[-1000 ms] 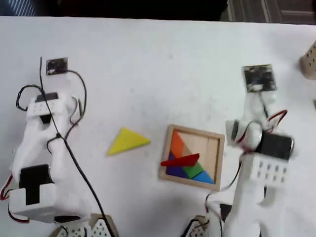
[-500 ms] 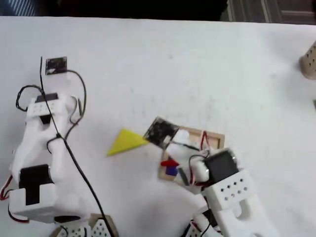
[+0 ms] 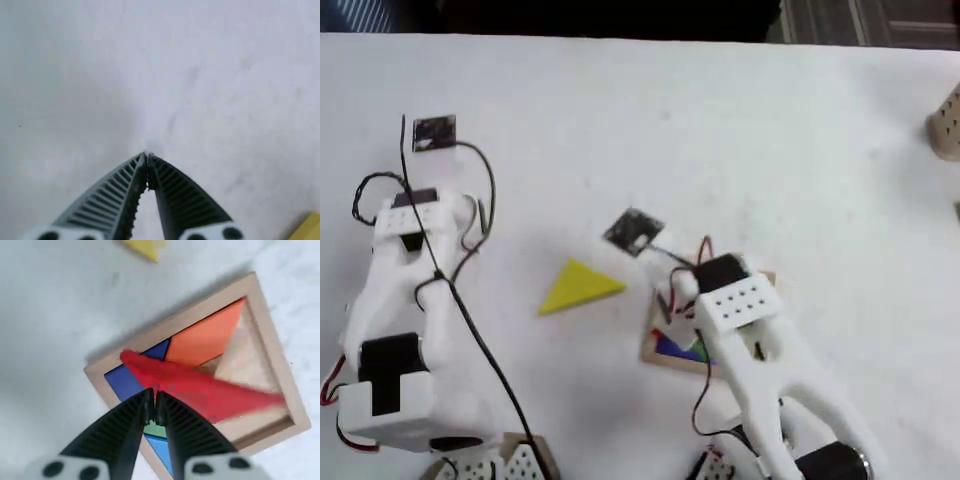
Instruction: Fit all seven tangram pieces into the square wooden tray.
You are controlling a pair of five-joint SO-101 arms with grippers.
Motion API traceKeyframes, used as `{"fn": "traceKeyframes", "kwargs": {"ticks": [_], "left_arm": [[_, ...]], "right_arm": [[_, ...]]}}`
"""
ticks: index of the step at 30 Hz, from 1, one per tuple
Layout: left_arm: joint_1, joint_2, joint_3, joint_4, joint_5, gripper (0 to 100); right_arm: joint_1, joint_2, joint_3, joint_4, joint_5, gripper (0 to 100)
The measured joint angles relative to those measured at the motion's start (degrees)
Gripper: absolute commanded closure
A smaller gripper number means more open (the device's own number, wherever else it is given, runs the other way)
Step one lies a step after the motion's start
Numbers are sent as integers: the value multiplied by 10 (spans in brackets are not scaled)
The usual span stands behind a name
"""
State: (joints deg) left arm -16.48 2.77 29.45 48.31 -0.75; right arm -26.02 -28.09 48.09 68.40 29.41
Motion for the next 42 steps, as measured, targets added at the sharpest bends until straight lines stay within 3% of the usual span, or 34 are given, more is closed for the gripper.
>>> {"fn": "traceKeyframes", "kwargs": {"ticks": [15, 24, 32, 42], "left_arm": [[0, 0, 1, -11, 0, 977], [0, 0, 1, -11, 0, 977], [0, 0, 1, -11, 0, 977], [0, 0, 1, -11, 0, 977]], "right_arm": [[56, -76, 55, -103, -66, 981], [-28, -76, 128, -111, -18, 981], [-91, -76, 131, -99, -91, 981], [10, -76, 165, -182, -96, 981]]}}
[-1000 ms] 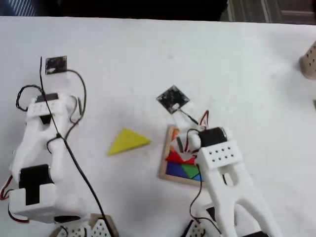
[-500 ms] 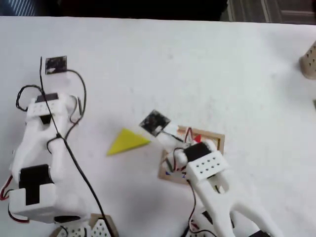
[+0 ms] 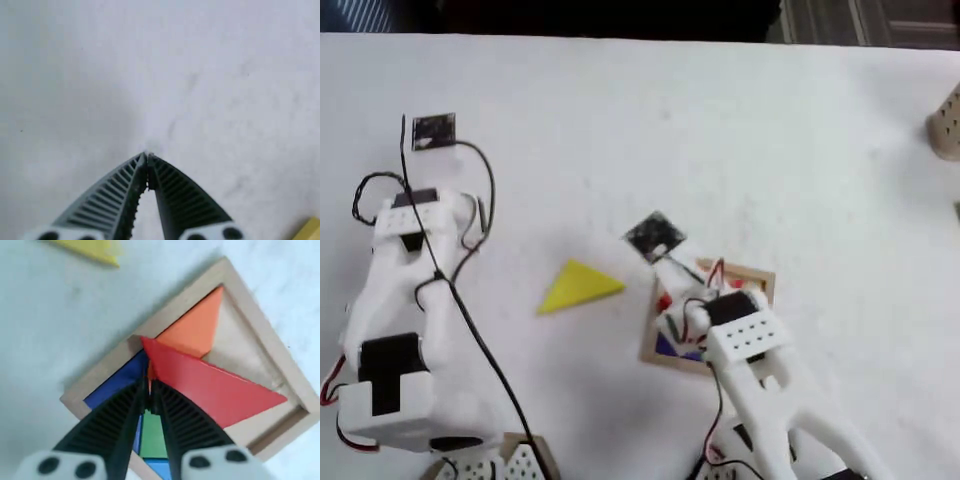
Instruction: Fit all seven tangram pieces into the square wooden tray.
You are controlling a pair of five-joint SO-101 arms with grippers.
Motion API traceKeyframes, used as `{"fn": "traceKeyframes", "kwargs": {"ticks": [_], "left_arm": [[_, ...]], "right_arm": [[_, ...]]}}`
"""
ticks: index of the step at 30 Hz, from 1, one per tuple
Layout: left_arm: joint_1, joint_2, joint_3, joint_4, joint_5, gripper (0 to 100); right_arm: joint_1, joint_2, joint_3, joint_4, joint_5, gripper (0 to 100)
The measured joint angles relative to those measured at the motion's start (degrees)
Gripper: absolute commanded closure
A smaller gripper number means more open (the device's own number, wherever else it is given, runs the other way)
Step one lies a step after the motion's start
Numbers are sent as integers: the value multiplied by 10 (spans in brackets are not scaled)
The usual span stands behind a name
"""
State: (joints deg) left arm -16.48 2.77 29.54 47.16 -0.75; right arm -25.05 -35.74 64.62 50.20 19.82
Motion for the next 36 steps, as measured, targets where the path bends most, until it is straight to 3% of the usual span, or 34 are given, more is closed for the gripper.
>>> {"fn": "traceKeyframes", "kwargs": {"ticks": [16, 27, 36], "left_arm": [[0, 0, 0, 0, 0, 977], [0, 0, 15, -20, 0, 977], [0, 0, 15, -25, 0, 977]], "right_arm": [[85, 0, 8, -38, -4, 981], [86, 2, 8, -73, -5, 981], [91, 86, -29, -97, 20, 981]]}}
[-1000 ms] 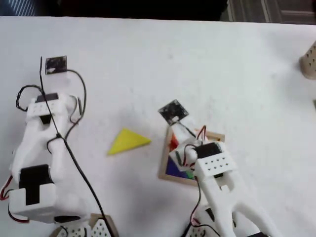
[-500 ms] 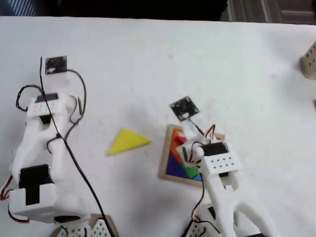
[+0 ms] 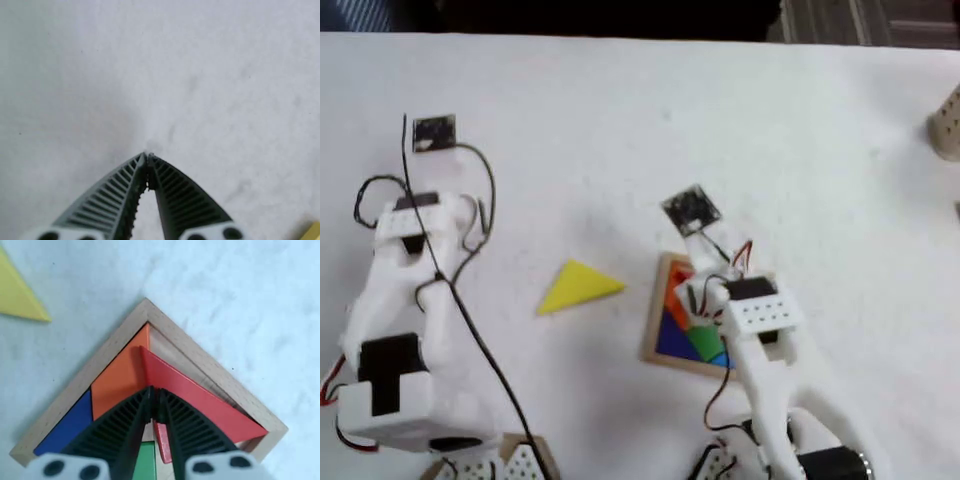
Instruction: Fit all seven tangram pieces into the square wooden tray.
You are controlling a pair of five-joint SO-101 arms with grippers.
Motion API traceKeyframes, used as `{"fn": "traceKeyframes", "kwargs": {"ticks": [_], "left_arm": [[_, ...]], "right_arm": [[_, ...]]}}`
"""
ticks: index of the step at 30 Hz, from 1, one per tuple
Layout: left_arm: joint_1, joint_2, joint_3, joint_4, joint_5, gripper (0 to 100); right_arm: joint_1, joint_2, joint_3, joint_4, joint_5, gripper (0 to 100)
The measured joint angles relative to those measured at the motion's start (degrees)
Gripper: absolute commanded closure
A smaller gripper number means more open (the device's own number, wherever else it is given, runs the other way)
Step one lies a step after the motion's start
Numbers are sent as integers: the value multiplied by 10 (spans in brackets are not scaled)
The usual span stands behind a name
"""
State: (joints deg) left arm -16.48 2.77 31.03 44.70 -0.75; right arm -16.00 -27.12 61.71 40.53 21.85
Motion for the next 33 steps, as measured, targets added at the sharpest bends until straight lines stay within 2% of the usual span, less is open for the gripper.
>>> {"fn": "traceKeyframes", "kwargs": {"ticks": [16, 27, 33], "left_arm": [[0, 0, 0, 0, 0, 977], [0, 0, 0, 0, 0, 977], [0, 0, 0, 0, 0, 977]], "right_arm": [[45, 22, -5, -11, -2, 981], [91, -196, 115, 40, -28, 981], [142, -229, 130, 71, -20, 981]]}}
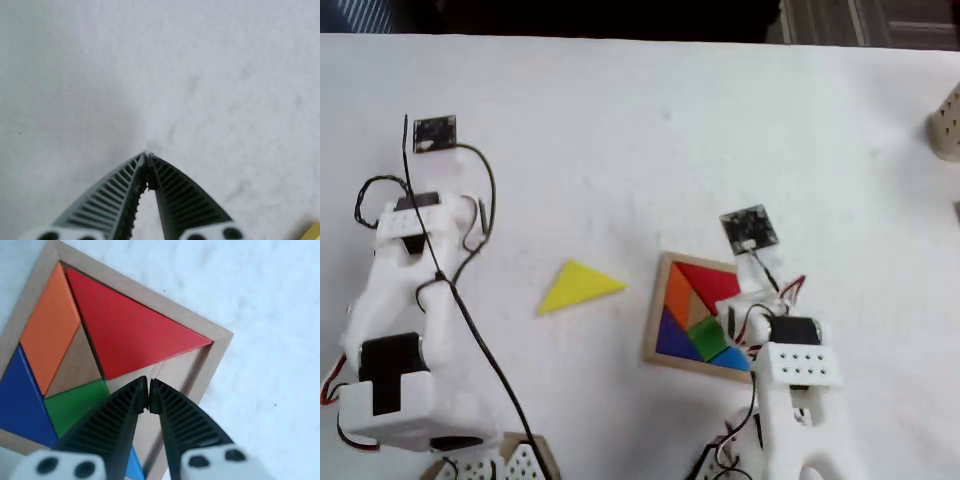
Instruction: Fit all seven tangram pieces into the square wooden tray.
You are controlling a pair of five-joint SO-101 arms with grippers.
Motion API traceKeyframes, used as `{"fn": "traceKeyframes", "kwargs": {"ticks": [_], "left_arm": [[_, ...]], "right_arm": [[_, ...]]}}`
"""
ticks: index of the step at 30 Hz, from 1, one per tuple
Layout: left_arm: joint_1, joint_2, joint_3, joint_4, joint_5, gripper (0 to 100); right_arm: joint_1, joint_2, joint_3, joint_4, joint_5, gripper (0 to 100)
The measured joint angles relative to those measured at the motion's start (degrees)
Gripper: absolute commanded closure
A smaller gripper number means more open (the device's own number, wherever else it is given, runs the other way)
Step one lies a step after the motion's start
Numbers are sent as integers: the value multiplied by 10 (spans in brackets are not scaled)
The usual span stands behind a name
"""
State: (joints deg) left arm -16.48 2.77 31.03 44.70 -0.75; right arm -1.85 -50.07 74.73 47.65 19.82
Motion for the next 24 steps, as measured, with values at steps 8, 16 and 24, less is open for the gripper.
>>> {"fn": "traceKeyframes", "kwargs": {"ticks": [8, 16, 24], "left_arm": [[1, 0, 14, -1, -1, 977], [2, 0, 14, -1, -31, 977], [2, 0, 14, -1, -33, 977]], "right_arm": [[4, 21, 8, -15, 34, 981], [-4, 69, 7, -74, 36, 981], [-23, 211, -77, -98, 39, 981]]}}
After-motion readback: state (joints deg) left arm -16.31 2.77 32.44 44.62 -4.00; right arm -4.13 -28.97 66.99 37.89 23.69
